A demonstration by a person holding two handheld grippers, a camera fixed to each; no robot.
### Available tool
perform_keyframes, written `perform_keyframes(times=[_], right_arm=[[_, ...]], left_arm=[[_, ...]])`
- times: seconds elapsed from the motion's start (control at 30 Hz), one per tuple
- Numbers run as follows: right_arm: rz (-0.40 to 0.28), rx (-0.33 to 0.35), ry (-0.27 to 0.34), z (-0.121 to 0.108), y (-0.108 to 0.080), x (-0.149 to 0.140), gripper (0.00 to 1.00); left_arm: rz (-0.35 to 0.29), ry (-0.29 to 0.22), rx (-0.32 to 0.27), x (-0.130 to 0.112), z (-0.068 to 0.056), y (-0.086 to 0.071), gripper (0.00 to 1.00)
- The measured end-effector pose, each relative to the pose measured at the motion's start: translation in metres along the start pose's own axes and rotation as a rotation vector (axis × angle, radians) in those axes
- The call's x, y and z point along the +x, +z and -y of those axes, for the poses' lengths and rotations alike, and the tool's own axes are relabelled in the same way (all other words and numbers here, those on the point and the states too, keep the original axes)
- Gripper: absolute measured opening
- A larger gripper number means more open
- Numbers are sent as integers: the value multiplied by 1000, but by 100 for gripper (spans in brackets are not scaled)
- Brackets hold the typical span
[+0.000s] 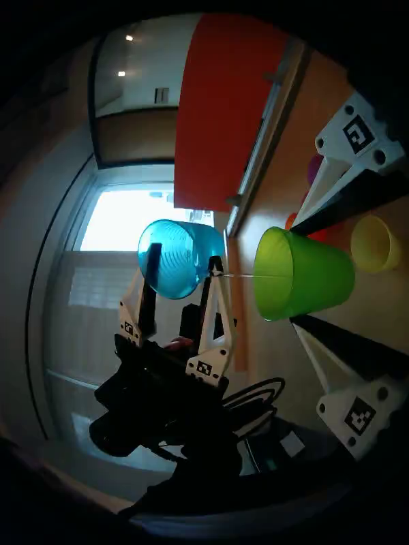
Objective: Pour water
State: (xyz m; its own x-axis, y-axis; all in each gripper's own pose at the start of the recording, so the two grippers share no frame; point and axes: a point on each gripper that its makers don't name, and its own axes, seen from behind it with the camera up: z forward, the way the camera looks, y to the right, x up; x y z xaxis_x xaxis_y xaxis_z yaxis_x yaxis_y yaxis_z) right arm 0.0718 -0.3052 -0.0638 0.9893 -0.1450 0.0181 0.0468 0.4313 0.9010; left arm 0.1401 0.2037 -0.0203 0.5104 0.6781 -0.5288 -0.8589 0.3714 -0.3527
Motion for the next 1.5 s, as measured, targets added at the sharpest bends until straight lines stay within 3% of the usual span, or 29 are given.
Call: perform_keyframes(times=[1.5], right_arm=[[-11,-6,-10,-1,-2,1,87]], left_arm=[[3,159,17,5,1,2,83]])
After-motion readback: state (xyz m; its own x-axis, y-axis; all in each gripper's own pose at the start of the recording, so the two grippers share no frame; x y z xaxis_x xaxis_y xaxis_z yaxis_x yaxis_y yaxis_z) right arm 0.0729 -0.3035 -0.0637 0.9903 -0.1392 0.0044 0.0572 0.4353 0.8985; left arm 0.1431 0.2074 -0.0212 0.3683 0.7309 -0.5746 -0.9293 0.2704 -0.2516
